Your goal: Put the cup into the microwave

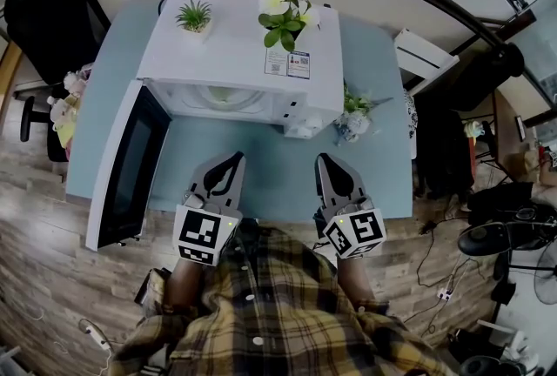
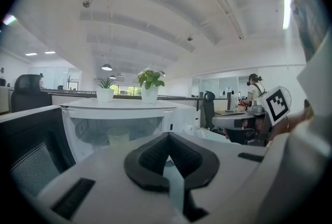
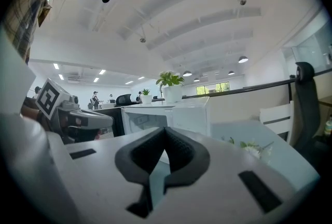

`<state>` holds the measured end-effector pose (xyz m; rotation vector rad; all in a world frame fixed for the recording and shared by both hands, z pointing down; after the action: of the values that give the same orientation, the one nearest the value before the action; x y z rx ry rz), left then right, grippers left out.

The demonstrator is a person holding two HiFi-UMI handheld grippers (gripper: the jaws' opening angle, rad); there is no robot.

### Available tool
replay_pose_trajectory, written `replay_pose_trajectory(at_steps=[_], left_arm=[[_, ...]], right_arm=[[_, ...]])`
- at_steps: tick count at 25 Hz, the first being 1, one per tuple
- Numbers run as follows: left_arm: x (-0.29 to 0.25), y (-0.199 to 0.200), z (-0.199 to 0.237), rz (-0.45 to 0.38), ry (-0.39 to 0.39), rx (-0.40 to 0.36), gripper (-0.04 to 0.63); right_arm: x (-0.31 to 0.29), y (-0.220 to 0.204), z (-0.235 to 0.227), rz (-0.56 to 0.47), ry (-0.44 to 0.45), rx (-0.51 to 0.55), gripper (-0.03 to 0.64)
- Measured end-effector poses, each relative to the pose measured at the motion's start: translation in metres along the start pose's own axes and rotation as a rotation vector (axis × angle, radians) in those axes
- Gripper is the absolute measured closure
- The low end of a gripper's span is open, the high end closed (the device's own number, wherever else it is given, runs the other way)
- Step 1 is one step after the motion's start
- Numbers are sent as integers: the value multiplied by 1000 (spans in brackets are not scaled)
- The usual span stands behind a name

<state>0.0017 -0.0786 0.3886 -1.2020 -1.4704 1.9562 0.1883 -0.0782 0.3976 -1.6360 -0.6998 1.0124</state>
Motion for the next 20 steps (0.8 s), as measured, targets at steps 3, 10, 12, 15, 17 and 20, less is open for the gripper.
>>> replay_pose_trajectory(at_steps=[3,10,12,15,17,20], left_arm=[[0,0,0,1,2,1,603],[1,1,-1,-1,3,2,603],[2,1,-1,-1,3,1,603],[3,0,-2,-2,2,1,603],[3,-1,-3,-2,0,1,603],[3,-1,-3,-2,-1,3,603]], right_arm=[[0,2,0,-4,-1,-3,613],[1,0,1,-2,6,-4,614],[2,0,1,-2,4,-4,613],[3,1,1,-5,-3,-7,613],[4,1,0,-7,-6,-9,614],[4,0,1,-5,-2,-12,613]])
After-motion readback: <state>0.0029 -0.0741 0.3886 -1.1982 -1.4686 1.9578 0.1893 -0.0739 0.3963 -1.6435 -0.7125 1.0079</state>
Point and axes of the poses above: the fingertips, and each gripper's own axes: x backward along the fingers, z to its left, y out of its top, the point moved 3 cm from there along x, backward along the fingers, and after that the axes turned 8 degrees about z, right-handed, at the moved point
